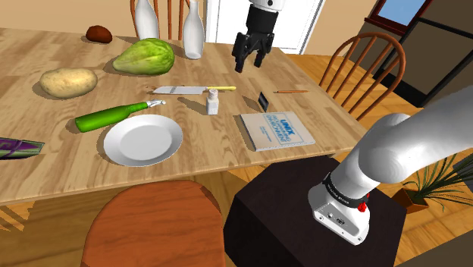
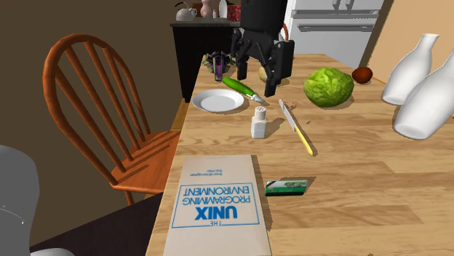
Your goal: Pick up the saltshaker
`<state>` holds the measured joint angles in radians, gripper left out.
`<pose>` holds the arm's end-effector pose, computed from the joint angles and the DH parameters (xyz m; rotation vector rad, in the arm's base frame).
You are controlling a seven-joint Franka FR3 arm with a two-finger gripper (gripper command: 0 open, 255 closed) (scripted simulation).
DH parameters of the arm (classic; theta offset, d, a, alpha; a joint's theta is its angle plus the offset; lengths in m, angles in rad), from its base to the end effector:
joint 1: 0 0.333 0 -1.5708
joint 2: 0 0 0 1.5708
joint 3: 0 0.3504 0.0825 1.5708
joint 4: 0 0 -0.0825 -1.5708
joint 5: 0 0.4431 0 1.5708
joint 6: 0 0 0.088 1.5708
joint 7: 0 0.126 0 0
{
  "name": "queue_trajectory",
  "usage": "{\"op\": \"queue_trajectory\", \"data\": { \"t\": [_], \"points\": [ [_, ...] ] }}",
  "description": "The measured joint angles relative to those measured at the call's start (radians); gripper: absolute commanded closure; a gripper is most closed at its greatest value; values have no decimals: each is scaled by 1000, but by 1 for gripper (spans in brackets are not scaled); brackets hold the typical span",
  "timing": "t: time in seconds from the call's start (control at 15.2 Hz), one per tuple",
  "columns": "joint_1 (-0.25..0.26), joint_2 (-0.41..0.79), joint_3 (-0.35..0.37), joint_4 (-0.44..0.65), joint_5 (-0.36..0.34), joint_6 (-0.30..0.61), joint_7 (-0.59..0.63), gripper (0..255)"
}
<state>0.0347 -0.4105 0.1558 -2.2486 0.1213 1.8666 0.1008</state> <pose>0.4659 0.1074 0.5238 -3.0833 -0.0675 -0.0266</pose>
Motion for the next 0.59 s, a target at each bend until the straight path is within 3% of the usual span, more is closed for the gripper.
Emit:
{"op": "queue_trajectory", "data": {
  "t": [0.59],
  "points": [
    [17,304,108,137,-101,160,160,0]
  ]
}}
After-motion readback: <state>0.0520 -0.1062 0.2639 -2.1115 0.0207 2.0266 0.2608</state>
